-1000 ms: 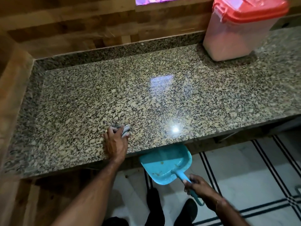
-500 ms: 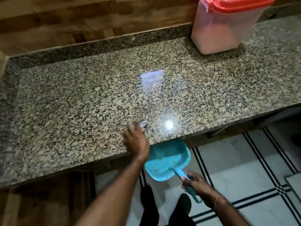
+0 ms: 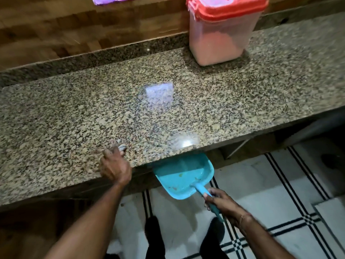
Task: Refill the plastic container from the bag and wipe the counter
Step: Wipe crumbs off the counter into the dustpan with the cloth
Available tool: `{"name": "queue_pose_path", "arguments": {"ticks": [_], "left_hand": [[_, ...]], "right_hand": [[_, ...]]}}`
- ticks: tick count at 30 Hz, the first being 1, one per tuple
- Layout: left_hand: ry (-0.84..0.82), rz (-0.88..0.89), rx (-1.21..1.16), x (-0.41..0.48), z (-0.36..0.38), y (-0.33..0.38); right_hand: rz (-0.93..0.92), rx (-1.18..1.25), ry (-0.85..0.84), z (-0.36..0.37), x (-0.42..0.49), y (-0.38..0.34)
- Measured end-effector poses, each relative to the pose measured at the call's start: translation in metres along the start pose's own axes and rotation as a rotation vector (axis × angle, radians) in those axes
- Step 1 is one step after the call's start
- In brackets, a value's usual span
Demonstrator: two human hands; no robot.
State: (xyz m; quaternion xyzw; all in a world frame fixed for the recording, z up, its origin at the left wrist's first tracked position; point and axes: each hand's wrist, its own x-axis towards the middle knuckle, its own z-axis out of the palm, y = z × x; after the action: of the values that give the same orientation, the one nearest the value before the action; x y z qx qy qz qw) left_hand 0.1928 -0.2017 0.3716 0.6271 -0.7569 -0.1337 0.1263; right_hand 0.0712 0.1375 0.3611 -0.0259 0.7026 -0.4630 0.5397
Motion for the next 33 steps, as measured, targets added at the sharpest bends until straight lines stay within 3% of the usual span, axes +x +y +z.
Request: {"name": "queue_pose_path", "arguments": {"ticks": [2, 5, 8, 11, 16, 21, 23, 25, 27, 30, 33], "left_hand": [[0.003, 0.058, -0.055, -0.029, 0.020, 0.049], [-0.046, 0.403, 0.004, -0.089, 0.055, 0.127], [-0.160, 0.529, 0.006, -0.123, 0.060, 0.190], [-0.236, 0.426, 0.009, -0.112, 0.059, 0.196], [-0.087, 0.023, 0.101, -0.070, 0.047, 0.131], [-0.120, 0.037, 0.001, -0.099, 0.062, 0.195], [-0.142, 0.218, -0.038, -0.127, 0.077, 0.242], [-0.279, 0.398, -0.086, -0.159, 0.092, 0.281], [-0.369, 0.478, -0.127, -0.172, 0.103, 0.304], [-0.286, 0.354, -0.204, -0.144, 0.097, 0.305], [-0.149, 0.089, -0.193, -0.100, 0.077, 0.274]], "right_hand": [[0.017, 0.007, -0.010, -0.022, 0.002, 0.008], [0.026, 0.052, 0.000, -0.053, 0.002, 0.016], [-0.022, 0.049, -0.003, -0.084, 0.000, 0.021], [-0.007, 0.047, 0.020, -0.116, -0.007, 0.025], [-0.001, 0.045, 0.051, -0.156, -0.016, 0.029], [0.038, 0.050, 0.088, -0.175, -0.012, 0.040], [0.027, 0.064, 0.097, -0.179, -0.007, 0.042], [0.026, 0.089, 0.101, -0.183, -0.002, 0.039], [0.020, 0.117, 0.108, -0.188, -0.001, 0.034], [-0.007, 0.096, 0.132, -0.202, -0.005, 0.023], [-0.025, 0.068, 0.158, -0.220, -0.012, 0.019]]}}
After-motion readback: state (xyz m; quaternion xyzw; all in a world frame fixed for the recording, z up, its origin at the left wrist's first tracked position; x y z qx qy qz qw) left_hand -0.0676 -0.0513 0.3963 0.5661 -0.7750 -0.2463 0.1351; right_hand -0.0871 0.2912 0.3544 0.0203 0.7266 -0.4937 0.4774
